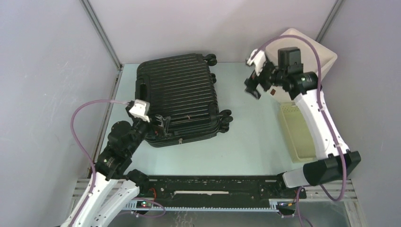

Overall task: Open, take out, and arrange the luggage
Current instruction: Move the storage box to the center of the board, then move the luggage to the center of the board.

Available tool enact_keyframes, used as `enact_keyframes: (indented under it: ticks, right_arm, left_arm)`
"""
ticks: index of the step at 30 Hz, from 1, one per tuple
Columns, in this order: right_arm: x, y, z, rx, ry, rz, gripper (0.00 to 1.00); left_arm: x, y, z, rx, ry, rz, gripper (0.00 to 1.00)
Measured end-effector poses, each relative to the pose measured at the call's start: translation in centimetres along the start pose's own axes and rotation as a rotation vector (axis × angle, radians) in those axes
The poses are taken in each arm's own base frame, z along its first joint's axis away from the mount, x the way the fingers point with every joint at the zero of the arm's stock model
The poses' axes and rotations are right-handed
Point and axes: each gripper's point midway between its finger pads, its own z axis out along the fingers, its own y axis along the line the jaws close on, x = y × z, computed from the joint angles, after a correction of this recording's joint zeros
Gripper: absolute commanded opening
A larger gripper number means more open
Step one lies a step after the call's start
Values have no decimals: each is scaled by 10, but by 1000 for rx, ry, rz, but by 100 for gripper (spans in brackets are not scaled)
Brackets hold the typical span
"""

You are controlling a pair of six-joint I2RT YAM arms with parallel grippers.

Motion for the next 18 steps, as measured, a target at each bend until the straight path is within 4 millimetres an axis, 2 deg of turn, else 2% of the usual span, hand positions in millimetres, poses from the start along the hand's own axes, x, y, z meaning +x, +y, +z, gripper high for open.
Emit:
enact_keyframes:
  ticks: [1, 2, 5, 6, 8, 12, 18]
  right_arm:
    - [-9, 31, -2, -101, -47, -20, 100]
    - [-13, 53, -3, -179, -78, -35, 100]
    - [-5, 123, -2, -443, -129, -80, 100]
    - [-2, 133, 0, -480, -129, -85, 100]
    - [12, 164, 8, -600, -115, -97, 100]
    - [27, 196, 31, -728, -64, -92, 100]
    - [29, 218, 55, -751, -23, -143, 100]
  left_arm:
    - [-1, 7, 0, -30, -5, -10, 100]
    - [-3, 15, -1, -63, -12, -25, 100]
    - [-7, 45, -4, -190, -37, -75, 100]
    - [-7, 53, -5, -227, -40, -94, 100]
    - [-7, 70, -6, -299, -43, -133, 100]
    - [-1, 104, -5, -433, -39, -244, 100]
    - [15, 148, 1, -563, -25, -436, 100]
